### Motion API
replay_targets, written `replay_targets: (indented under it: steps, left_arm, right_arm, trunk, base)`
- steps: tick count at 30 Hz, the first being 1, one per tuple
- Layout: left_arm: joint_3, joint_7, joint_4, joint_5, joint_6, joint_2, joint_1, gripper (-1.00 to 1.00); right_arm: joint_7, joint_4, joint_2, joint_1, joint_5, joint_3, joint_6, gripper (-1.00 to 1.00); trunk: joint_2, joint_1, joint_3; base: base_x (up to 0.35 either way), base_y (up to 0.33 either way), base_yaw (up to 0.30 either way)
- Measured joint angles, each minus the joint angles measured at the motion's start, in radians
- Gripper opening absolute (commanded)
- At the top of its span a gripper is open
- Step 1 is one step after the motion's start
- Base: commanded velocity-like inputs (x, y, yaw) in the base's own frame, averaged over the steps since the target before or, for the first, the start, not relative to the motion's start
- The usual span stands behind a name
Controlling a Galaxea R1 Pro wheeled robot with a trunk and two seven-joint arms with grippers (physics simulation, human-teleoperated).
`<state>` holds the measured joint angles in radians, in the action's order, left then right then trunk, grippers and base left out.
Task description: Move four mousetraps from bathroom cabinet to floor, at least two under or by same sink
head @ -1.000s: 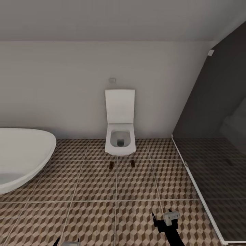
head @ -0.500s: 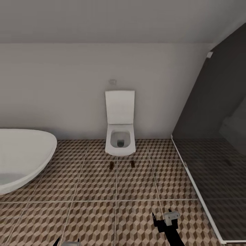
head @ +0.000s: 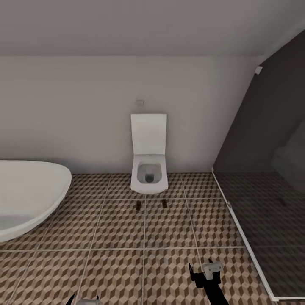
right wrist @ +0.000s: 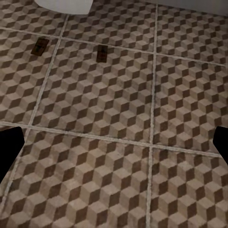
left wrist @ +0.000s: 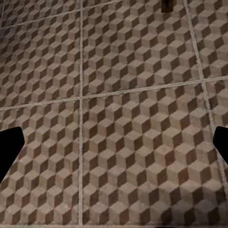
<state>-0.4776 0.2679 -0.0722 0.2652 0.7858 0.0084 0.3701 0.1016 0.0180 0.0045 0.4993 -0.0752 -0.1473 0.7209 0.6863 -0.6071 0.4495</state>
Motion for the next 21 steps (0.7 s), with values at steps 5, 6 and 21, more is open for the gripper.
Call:
replay_targets:
  steps: [5, 6, 21]
  left_arm:
    - [0.000, 0.000, 0.000, 0.000, 0.000, 0.000, 0.000, 1.00]
    - [0.000, 0.000, 0.000, 0.000, 0.000, 0.000, 0.000, 1.00]
    - [0.000, 0.001, 0.000, 0.000, 0.001, -0.010, 0.000, 1.00]
  right_arm:
    - [0.000, 0.000, 0.000, 0.000, 0.000, 0.000, 0.000, 1.00]
    - [0.000, 0.000, 0.000, 0.000, 0.000, 0.000, 0.000, 1.00]
    - [0.008, 0.000, -0.033, 0.000, -0.001, 0.003, 0.002, 1.00]
  trunk:
    - [-0.035, 0.019, -0.016]
    - [-0.042, 0.023, -0.019]
    - [-0.147, 0.081, -0.066]
  base:
    - [0.000, 0.000, 0.000]
    - [0.000, 0.000, 0.000]
    - [0.000, 0.000, 0.000]
